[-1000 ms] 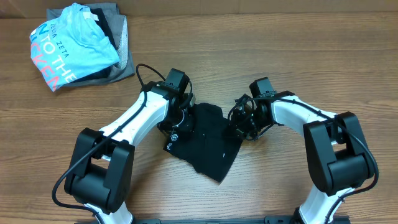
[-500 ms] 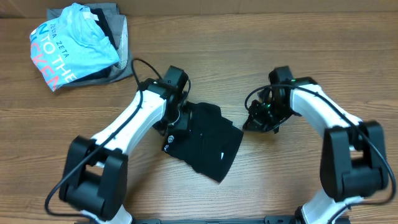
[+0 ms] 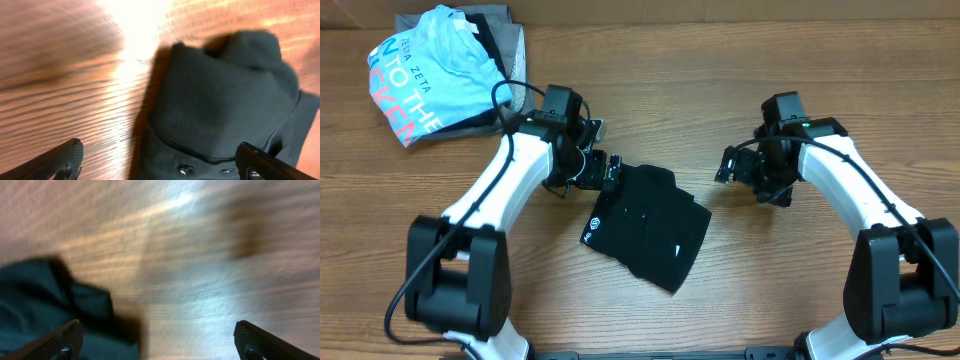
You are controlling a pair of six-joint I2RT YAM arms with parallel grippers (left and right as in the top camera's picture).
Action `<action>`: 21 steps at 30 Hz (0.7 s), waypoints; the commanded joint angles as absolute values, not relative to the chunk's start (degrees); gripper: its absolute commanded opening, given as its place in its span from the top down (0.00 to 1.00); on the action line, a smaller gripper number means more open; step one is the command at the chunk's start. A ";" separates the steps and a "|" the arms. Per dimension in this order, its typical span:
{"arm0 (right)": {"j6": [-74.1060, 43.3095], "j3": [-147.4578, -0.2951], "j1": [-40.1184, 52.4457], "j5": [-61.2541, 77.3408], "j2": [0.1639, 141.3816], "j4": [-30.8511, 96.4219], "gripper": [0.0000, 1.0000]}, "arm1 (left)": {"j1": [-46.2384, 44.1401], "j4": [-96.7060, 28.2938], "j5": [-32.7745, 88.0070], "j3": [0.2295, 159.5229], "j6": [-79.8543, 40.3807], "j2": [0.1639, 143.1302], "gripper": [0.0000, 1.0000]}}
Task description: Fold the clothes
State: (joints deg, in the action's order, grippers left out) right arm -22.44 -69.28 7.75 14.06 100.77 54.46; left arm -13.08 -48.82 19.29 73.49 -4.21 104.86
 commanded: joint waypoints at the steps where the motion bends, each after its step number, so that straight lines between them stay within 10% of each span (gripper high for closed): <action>1: -22.76 -70.11 3.88 12.14 100.29 52.60 0.00 | -12.80 -49.34 31.40 74.04 4.03 110.41 0.00; 14: -22.72 -70.11 -6.87 12.05 100.29 53.43 0.00 | -13.43 -52.07 38.83 74.00 10.70 117.75 0.00; 21: -22.72 -70.11 -7.11 12.03 100.29 52.73 0.00 | -13.52 -51.70 38.35 74.00 9.58 117.75 0.59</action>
State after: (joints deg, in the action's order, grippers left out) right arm -22.48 -69.28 -7.11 12.47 100.77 53.15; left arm -12.78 -51.81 37.54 73.91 8.91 116.71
